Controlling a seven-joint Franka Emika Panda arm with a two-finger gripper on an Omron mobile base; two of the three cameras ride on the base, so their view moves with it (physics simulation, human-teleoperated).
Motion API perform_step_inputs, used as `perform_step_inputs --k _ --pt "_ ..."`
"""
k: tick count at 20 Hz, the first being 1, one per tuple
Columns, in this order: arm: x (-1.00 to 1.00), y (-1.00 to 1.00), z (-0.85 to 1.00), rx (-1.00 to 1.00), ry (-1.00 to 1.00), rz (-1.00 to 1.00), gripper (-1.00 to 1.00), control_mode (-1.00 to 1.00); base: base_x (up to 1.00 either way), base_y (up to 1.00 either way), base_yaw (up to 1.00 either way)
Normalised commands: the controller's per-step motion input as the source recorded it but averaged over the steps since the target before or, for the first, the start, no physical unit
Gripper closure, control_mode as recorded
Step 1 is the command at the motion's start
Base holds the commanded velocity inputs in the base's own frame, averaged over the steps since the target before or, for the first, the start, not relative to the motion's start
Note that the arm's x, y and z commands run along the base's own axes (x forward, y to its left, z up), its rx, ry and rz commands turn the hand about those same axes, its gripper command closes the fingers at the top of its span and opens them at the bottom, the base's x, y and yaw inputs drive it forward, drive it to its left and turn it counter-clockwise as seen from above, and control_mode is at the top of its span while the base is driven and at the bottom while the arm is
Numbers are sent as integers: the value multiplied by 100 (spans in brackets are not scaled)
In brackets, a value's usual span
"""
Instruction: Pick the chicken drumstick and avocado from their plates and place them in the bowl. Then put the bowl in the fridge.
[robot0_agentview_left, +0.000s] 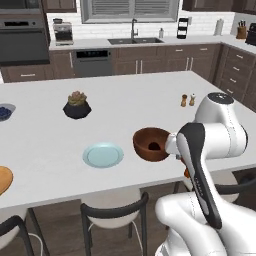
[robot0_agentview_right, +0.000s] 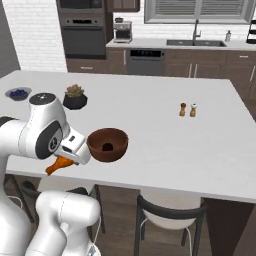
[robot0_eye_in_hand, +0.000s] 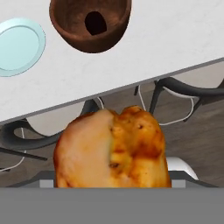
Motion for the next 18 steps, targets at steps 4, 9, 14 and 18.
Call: perform_step_inputs --k 4,9,14,18 --pt "0 0 0 0 0 0 100 100 66 0 4" --pt "0 0 0 0 0 0 100 100 47 0 2" --pt "0 0 0 0 0 0 100 100 11 0 0" --pt "6 0 0 0 0 0 100 -100 4 0 0"
